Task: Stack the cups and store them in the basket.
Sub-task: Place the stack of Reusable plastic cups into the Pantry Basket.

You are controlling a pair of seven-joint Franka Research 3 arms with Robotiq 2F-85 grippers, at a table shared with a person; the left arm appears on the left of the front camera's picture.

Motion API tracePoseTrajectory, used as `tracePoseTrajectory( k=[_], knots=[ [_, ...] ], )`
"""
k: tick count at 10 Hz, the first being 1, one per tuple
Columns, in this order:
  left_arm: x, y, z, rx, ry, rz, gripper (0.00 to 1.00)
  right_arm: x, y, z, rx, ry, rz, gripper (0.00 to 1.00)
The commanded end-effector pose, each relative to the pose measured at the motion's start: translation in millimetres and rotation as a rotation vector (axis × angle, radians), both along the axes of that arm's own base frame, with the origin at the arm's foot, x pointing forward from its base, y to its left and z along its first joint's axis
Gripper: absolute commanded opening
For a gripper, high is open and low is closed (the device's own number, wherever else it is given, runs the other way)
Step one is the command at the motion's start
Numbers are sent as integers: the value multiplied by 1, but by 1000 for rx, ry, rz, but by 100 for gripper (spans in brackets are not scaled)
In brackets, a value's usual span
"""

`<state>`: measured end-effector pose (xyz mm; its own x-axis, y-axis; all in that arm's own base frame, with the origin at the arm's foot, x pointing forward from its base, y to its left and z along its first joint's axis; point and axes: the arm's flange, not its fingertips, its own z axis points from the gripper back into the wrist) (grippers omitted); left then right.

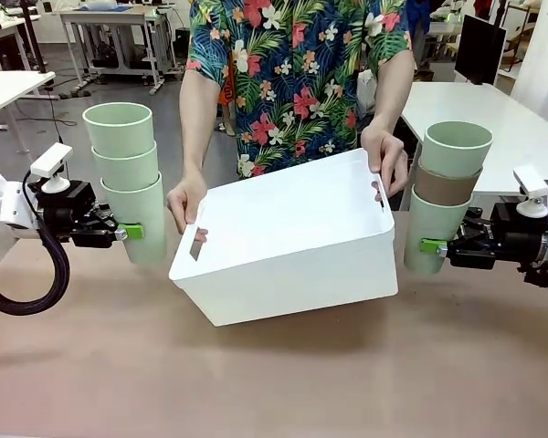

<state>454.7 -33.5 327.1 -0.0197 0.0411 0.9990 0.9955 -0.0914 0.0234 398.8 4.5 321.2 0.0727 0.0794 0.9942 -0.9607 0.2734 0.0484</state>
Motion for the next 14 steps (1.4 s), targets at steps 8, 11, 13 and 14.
tracePoseTrajectory(
  k=[8,11,13,14],
  knots=[
    [-18,-24,127,128,77,46,86,1,0,4,6,-10,3,86],
    [-21,-82,164,282,88,67,86,1,0,4,6,-10,3,86],
    [-16,-120,169,391,95,72,86,1,0,4,6,-10,3,86],
    [-14,-137,169,439,89,64,86,1,0,4,6,-10,3,86]
  ],
)
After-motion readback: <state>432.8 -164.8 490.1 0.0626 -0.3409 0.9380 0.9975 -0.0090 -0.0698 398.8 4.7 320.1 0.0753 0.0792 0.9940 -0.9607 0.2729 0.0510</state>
